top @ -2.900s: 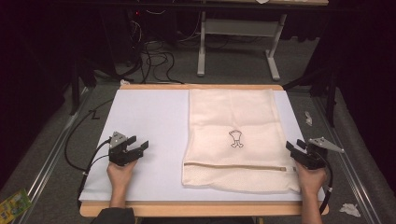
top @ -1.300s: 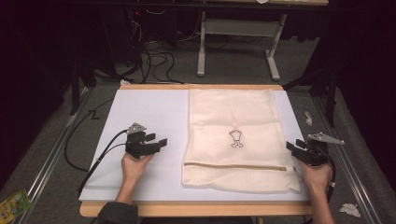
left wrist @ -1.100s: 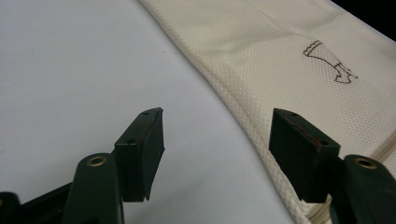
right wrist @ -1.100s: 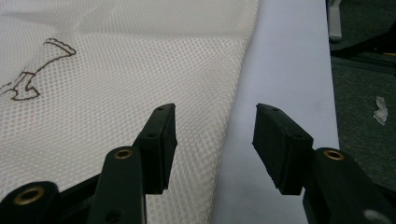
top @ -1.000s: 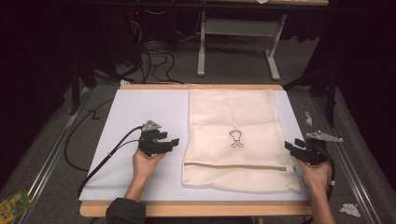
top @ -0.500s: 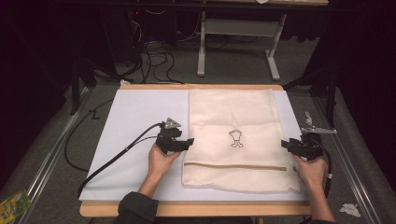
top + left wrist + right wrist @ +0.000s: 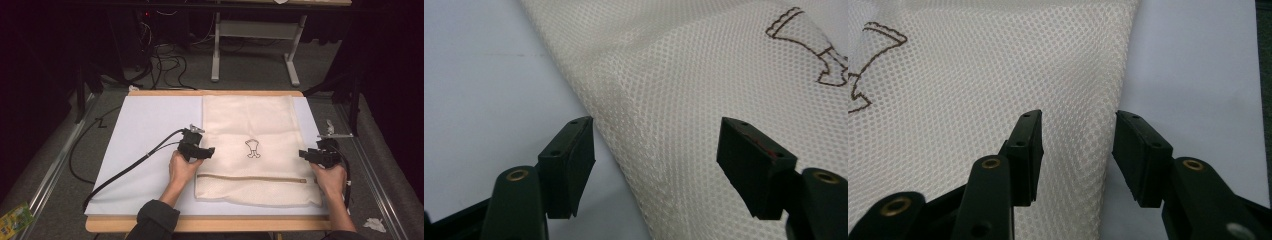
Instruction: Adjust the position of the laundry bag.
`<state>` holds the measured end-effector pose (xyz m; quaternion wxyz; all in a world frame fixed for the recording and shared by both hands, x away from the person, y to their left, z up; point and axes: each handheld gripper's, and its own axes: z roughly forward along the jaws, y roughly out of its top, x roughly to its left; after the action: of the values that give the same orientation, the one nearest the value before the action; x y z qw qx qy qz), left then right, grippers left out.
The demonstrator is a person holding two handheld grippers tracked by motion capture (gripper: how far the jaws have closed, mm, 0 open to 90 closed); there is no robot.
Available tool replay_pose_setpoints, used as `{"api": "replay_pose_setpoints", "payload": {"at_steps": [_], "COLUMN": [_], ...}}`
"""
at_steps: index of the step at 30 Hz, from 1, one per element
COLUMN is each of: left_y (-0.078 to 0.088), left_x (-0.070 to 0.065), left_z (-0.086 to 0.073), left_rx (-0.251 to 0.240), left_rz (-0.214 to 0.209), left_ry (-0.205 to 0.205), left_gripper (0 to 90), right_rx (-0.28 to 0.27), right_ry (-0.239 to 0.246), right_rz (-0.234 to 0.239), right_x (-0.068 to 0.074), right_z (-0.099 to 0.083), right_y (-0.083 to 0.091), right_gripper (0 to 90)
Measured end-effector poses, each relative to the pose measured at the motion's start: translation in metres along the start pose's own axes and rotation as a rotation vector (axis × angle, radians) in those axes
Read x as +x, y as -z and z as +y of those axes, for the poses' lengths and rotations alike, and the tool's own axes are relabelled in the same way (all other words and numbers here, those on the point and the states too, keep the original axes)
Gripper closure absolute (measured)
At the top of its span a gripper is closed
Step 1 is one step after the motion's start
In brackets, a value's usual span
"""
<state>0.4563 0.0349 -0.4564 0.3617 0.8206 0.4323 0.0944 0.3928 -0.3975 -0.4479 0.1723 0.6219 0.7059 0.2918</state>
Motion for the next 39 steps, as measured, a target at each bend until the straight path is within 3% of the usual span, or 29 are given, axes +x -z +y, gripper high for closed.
{"api": "replay_pose_setpoints", "payload": {"at_steps": [5,10,11,14,17,21,25,33,39], "left_y": [-0.008,-0.013,-0.014,-0.014,-0.013,-0.013,-0.008,0.001,0.002], "left_x": [0.002,0.001,0.002,0.003,0.003,0.001,0.002,0.005,0.006], "left_z": [0.000,-0.002,-0.003,-0.002,-0.003,-0.004,-0.002,0.001,-0.001], "left_rx": [0.021,0.015,0.020,0.021,0.014,-0.001,-0.023,-0.070,-0.078], "left_rz": [0.001,0.002,0.010,0.018,0.021,0.013,-0.002,-0.010,-0.013], "left_ry": [0.016,0.006,0.000,0.001,-0.039,-0.056,-0.057,-0.071,-0.075], "left_gripper": [37.0,50.5,56.2,61.6,76.9,84.8,86.7,86.7,86.6], "right_rx": [0.024,0.045,0.049,0.055,0.063,0.054,0.037,-0.012,-0.022], "right_ry": [-0.006,-0.005,-0.003,-0.002,0.004,0.024,0.050,0.063,0.057], "right_rz": [-0.001,0.006,0.007,0.007,0.016,0.029,0.033,0.041,0.049], "right_x": [0.000,-0.001,-0.001,-0.002,-0.003,-0.004,-0.002,0.001,0.002], "right_z": [0.000,0.001,0.000,0.000,0.000,0.000,0.000,-0.002,-0.002], "right_y": [-0.005,-0.009,-0.009,-0.010,-0.011,-0.010,-0.007,0.000,0.001], "right_gripper": [55.1,60.6,63.6,68.0,75.9,84.2,87.8,87.9,87.9]}}
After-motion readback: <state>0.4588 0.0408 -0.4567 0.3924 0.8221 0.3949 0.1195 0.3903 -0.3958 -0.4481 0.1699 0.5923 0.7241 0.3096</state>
